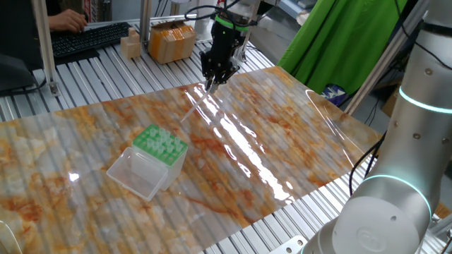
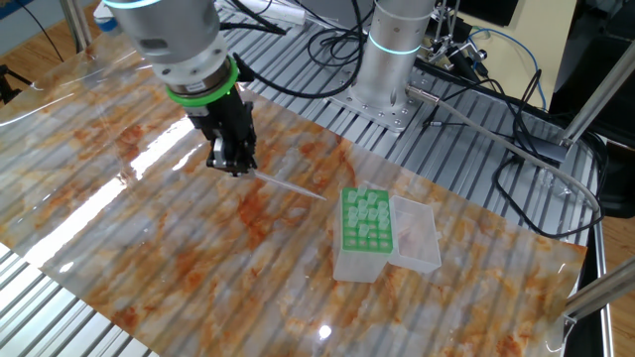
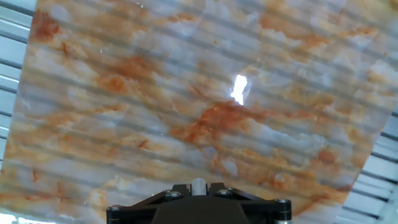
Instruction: Insert a large pipette tip into the holder for large pipette tips
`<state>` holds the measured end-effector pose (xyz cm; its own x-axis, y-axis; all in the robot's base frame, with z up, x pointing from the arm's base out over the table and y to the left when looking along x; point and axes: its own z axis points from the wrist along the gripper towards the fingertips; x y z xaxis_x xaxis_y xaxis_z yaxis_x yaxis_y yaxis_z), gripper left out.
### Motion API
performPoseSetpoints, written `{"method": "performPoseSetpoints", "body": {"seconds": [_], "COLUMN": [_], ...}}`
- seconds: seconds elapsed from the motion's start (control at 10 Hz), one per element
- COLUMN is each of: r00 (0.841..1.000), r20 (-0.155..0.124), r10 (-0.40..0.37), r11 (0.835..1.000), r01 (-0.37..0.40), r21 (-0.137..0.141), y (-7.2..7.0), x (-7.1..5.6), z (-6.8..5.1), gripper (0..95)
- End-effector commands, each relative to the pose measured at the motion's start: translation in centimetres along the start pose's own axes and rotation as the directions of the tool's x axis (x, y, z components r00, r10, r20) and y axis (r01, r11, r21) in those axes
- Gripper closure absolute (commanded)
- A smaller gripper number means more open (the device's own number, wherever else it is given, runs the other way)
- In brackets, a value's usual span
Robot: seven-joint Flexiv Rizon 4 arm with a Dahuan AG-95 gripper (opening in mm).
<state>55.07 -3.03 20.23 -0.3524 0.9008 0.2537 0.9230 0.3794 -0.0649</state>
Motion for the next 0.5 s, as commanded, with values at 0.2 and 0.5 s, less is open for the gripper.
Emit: {"method": "performPoseSetpoints", "body": {"seconds": [0.2,0.5], "r00": [1.0,0.999], "r20": [0.02,0.046], "r10": [0.009,0.023], "r11": [1.0,1.0], "r01": [-0.009,-0.022], "r21": [-0.01,-0.008], "y": [-0.09,-0.09], "x": [0.0,0.0], "z": [0.02,0.02], "gripper": [95.0,95.0]}}
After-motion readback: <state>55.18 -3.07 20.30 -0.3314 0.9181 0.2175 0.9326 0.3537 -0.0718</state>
